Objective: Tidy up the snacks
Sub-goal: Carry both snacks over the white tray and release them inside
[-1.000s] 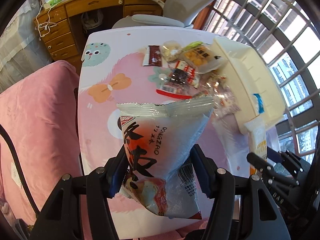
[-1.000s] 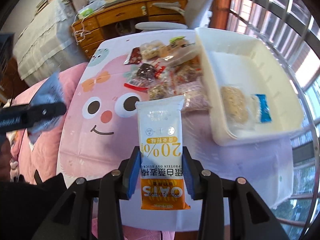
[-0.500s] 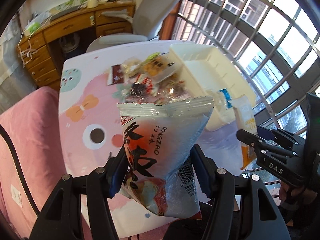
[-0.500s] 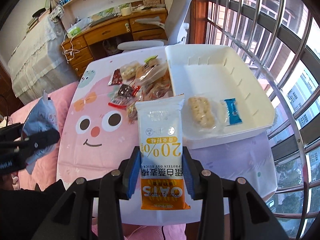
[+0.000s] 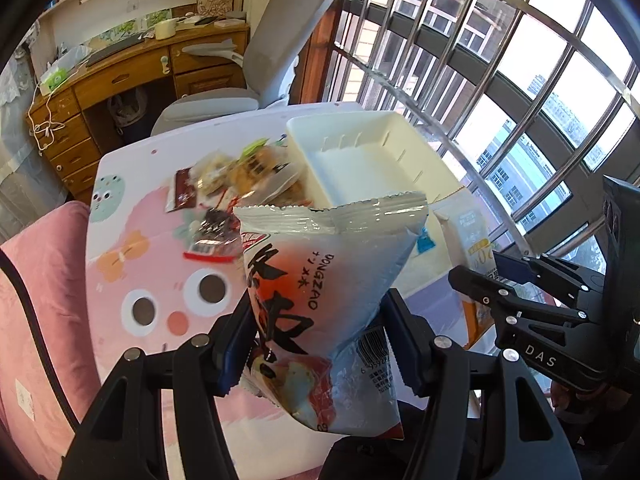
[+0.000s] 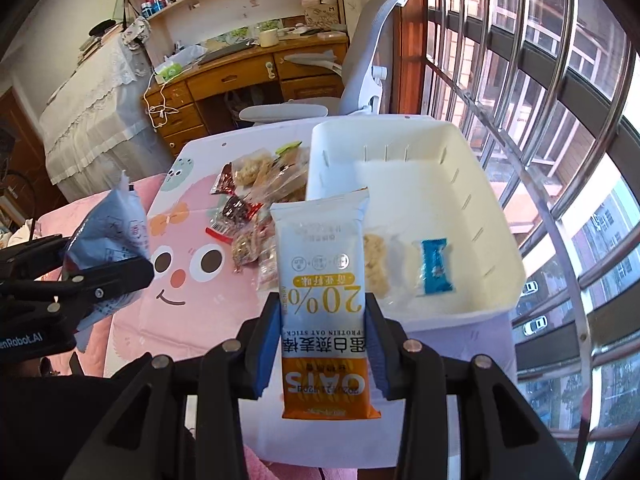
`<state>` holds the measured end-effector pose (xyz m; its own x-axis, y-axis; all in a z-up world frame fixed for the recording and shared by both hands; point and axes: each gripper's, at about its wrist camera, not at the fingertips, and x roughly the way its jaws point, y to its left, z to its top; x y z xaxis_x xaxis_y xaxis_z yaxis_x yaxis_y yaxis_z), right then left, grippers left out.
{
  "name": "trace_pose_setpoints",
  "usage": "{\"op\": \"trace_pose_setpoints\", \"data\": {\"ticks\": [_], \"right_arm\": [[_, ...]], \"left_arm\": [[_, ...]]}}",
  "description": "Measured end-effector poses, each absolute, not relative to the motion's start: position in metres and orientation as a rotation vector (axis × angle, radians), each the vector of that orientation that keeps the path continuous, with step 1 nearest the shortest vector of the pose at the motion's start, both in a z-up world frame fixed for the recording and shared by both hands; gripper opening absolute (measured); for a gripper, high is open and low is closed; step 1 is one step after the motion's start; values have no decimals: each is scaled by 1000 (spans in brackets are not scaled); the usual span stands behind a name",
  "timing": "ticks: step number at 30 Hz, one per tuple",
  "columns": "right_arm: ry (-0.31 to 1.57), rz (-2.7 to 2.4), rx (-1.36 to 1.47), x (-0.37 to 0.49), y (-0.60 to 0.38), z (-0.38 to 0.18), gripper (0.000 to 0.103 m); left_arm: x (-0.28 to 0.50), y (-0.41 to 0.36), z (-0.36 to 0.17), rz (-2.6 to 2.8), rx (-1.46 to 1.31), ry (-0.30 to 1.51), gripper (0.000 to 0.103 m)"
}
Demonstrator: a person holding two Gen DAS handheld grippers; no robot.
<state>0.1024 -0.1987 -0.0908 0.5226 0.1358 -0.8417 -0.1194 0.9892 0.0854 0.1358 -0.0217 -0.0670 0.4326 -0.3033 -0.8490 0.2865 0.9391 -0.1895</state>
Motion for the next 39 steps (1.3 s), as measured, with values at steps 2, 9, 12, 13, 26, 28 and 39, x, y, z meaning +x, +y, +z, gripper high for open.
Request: {"op": "trace_pose_setpoints", "data": {"ticks": [2, 9, 12, 13, 26, 28, 39], "right_arm": [[1006, 164, 9, 109, -212, -89, 39], [998, 200, -15, 134, -259, -87, 40], [1002, 213, -24, 147, -278, -88, 40], [1003, 216, -26, 150, -283, -89, 40], [1079, 211, 63, 188, -343, -111, 41], [1091, 203, 85, 191, -348, -115, 41], [1166, 190, 180, 198, -365, -132, 44]], "left_arm": [[140, -36, -67, -367, -19, 1060, 60], [160, -92, -71, -363, -21, 1053, 60], [169, -111, -72, -355, -32, 1044, 60], [171, -115, -74, -353, -37, 1043, 60], [207, -170, -90, -370, -69, 1067, 61], [209, -174, -94, -372, -75, 1078, 65], [206, -172, -100, -295, -86, 1105, 75]]}}
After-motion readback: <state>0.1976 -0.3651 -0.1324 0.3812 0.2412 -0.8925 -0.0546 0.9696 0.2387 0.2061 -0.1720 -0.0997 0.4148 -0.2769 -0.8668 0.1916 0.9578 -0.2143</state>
